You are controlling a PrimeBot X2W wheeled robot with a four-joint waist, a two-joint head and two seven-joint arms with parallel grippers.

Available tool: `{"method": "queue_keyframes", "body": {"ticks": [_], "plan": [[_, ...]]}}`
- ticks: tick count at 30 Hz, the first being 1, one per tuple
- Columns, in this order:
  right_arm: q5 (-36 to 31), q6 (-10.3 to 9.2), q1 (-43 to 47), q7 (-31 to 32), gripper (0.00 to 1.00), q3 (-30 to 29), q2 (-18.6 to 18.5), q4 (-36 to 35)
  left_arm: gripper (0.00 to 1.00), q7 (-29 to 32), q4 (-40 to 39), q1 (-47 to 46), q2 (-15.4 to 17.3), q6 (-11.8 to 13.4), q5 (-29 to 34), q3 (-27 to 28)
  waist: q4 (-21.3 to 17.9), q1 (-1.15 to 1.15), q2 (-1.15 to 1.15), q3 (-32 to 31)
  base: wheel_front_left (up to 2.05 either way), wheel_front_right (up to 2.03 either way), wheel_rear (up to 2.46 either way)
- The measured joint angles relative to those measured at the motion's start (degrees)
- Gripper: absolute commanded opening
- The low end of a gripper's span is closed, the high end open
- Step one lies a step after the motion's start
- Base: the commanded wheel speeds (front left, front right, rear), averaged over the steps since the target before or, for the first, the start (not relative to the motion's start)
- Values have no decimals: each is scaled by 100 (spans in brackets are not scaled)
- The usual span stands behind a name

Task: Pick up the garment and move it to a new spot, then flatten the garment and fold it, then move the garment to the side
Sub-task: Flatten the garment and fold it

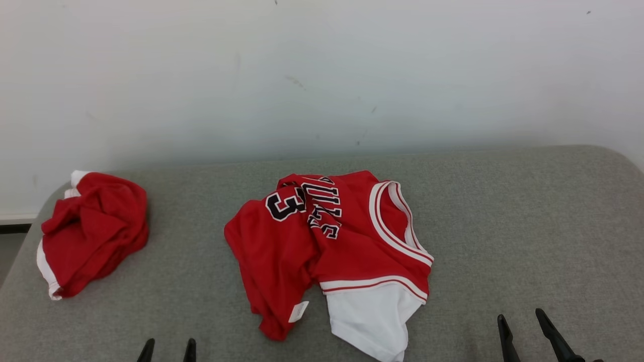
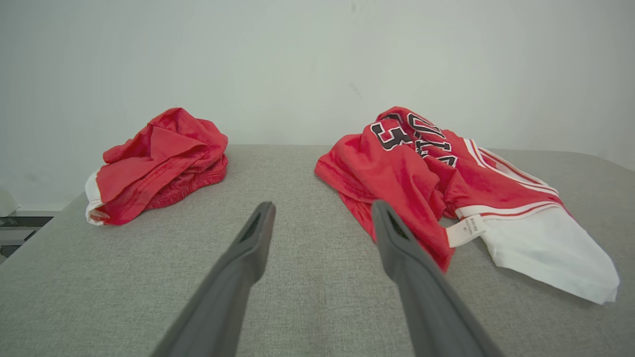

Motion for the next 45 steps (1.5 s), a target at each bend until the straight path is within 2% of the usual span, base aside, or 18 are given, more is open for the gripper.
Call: {"method": "queue_keyframes", "body": {"ticks": [7, 11, 15, 22, 30, 45], "plan": [[30, 0, -75, 0, 100, 79, 5, -304, 100, 0, -94, -75, -35, -148, 171, -110, -10, 0, 0, 17, 0, 0, 0], [83, 0, -149, 0, 100, 476, 1, -142, 100, -1, 123, -162, -23, -248, 278, -359, -3, 0, 0, 22, 0, 0, 0], [307, 1, -285, 703, 100, 1202, -77, 209, 100, 13, 703, -346, 98, -328, 452, -710, 28, 0, 0, 71, 0, 0, 0], [948, 0, -469, 1971, 100, 2041, -98, 390, 100, 669, 1449, -981, 229, -401, 544, -1217, 157, 0, 0, 256, 0, 0, 0], [1125, 0, -658, 2448, 100, 2115, -81, 313, 100, 958, 1668, -1571, 292, -425, 605, -1615, 313, 0, 0, 554, 0, 0, 0], [1102, 0, -981, 2491, 100, 2132, -16, 249, 100, 1069, 1882, -2307, 412, -446, 750, -2363, 358, 0, 0, 970, 0, 0, 0]]}}
